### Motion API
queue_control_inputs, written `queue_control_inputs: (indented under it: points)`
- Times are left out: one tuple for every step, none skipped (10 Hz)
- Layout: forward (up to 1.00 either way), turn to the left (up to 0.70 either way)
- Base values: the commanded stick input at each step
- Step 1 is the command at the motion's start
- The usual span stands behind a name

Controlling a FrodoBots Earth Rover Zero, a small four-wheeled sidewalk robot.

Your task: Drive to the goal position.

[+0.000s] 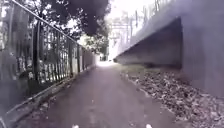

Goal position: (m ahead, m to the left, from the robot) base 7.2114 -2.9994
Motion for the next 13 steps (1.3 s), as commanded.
queue_control_inputs:
  points:
    - [1.0, 0.0]
    - [1.0, 0.0]
    - [1.0, 0.0]
    - [1.0, 0.0]
    - [1.0, 0.0]
    - [1.0, 0.0]
    - [1.0, 0.0]
    - [1.0, 0.0]
    - [1.0, 0.0]
    - [1.0, 0.0]
    - [1.0, 0.0]
    - [1.0, 0.0]
    - [1.0, 0.0]
